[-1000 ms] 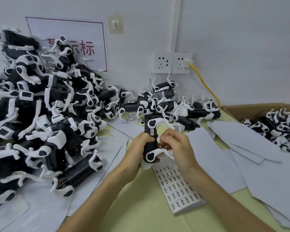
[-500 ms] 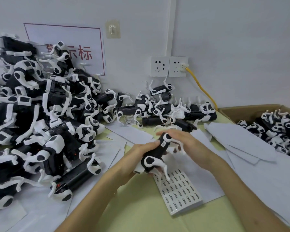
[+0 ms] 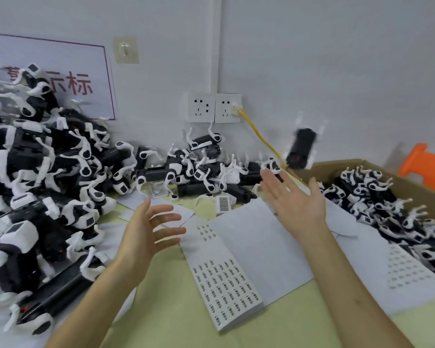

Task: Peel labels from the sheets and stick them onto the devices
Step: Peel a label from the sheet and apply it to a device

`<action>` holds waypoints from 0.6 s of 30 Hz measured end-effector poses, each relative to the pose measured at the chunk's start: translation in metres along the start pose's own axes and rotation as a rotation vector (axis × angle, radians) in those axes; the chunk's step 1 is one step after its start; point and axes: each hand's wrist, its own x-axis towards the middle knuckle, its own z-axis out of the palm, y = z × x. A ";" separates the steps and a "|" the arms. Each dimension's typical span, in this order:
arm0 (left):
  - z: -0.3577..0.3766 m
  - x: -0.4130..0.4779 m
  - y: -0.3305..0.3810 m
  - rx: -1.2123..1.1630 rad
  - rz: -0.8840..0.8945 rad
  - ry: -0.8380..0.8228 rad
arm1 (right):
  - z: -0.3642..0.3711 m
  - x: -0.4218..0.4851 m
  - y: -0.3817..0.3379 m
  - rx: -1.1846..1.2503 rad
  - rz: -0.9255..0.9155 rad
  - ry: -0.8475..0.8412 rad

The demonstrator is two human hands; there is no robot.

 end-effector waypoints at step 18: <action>0.010 -0.012 -0.027 0.845 0.240 -0.128 | 0.024 -0.003 0.066 -0.974 -0.089 0.063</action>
